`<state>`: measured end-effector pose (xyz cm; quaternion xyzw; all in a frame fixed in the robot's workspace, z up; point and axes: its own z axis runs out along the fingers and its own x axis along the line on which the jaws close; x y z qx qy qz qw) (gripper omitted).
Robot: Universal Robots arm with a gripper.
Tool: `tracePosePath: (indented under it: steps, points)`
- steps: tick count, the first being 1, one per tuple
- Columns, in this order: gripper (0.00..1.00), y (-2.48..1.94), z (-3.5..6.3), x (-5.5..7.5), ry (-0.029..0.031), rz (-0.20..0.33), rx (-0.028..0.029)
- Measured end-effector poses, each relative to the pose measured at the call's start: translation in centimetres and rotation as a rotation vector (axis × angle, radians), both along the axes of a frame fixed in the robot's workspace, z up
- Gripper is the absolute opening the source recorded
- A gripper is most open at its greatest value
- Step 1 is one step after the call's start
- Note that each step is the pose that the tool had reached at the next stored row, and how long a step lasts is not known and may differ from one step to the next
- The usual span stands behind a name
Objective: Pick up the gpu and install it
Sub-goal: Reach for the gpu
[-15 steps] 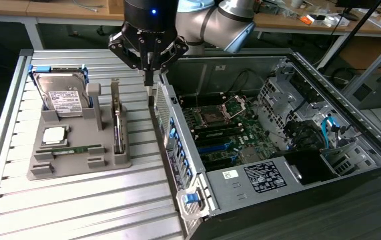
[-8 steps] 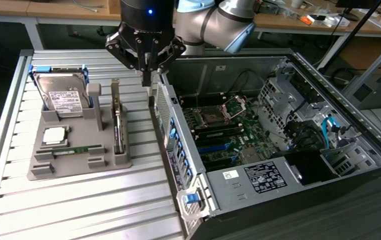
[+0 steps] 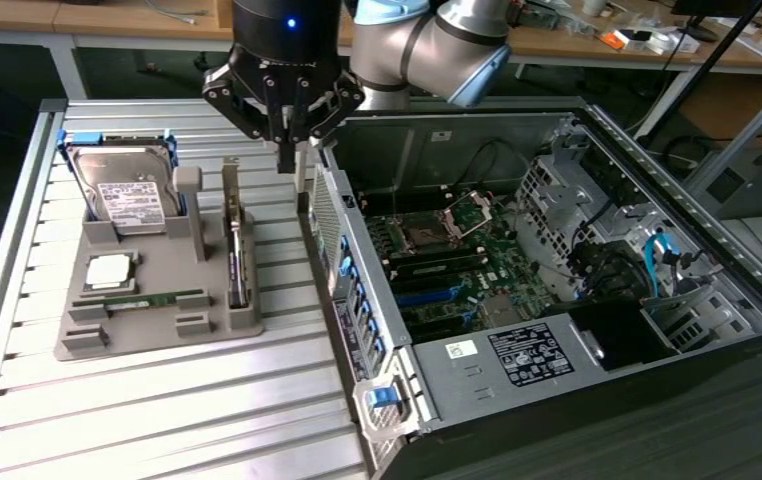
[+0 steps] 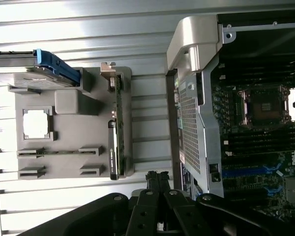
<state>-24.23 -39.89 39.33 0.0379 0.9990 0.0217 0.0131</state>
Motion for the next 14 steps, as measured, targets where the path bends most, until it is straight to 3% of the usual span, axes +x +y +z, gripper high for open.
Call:
tracePosePath:
  steps: [14]
  points:
    - [0.11, 0.0, 0.0, -0.99, 0.0, 0.0, 0.0]
